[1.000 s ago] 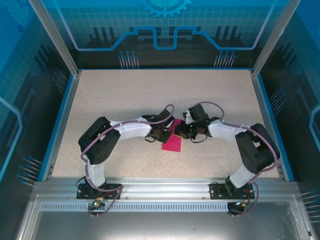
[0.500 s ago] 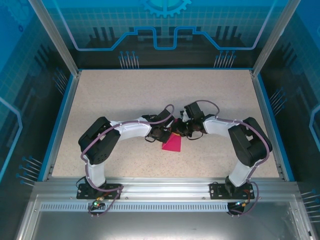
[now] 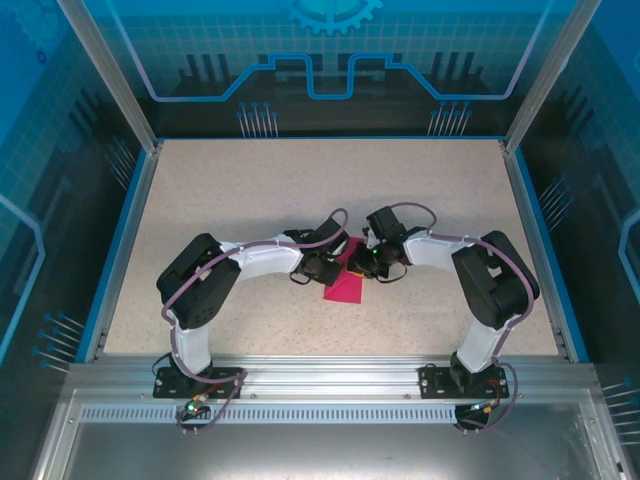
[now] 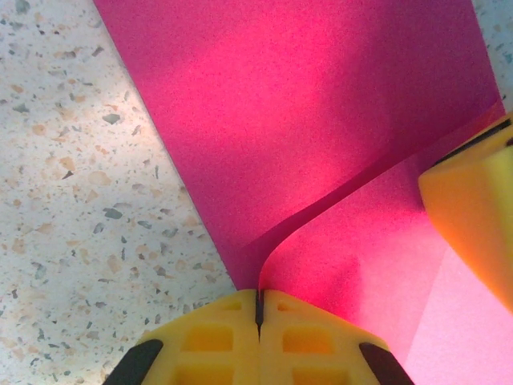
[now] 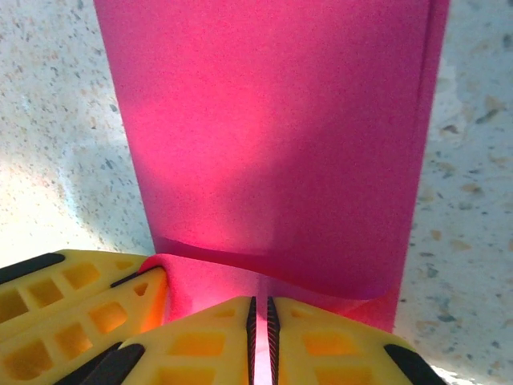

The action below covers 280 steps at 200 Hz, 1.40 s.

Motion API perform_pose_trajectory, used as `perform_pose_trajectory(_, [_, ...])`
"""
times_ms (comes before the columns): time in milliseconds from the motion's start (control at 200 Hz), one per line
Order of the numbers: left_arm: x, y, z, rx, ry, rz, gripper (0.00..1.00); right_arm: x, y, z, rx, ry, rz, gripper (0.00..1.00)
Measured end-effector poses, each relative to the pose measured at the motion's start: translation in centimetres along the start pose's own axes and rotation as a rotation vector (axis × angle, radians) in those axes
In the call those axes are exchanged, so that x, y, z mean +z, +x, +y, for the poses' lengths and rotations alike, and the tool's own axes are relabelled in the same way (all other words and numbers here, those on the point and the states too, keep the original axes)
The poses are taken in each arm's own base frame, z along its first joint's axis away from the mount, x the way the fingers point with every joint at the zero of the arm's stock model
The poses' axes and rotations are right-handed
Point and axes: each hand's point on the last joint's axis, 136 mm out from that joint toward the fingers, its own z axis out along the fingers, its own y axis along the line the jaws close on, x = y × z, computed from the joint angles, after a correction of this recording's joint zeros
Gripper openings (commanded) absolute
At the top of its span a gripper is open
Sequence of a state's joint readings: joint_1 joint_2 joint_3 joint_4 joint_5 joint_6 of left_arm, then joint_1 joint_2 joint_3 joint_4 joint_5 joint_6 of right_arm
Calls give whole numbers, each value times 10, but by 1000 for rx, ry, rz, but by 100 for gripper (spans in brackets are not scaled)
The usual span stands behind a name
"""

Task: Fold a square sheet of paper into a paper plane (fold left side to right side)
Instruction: Fold the triangle a second time at the center of the table.

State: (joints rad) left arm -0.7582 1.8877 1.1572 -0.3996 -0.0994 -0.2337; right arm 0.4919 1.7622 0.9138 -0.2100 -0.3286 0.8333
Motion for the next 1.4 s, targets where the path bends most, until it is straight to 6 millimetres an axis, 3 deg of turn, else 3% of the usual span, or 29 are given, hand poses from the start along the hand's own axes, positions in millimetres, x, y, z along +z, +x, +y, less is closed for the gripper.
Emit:
perform_pose_trajectory(455, [0,-1,0,1,2,-1,7,3,1,-9,-16,46,11,15])
perform_pose_trajectory(570, [-1,-1,-1,0,4,-2,16,3,1,-10,-20,52,12,15])
perform_pose_trajectory(740, [-4,0,0,1,-1,4,36,3,1,-10,-23,52,12,15])
perform_pose_trajectory(895, [-36,-13,-2,-4,19,-64,49,3,1,-10,-22,51,12,15])
perform_pose_trajectory(1035, [-81,-22,-3,-24,64,-171,50,3,1,-10,-23,51,12,15])
perform_pose_trajectory(1135, [-99,-20,-12,-44,147,-209,48,3,1,-10,-23,51,11,15])
perform_pose_trajectory(1221, [-100,-14,-25,-62,237,-209,46,3,1,-10,-23,51,11,15])
perform_pose_trajectory(1401, [-78,5,-44,-109,369,-136,44,3,1,-10,-23,50,11,15])
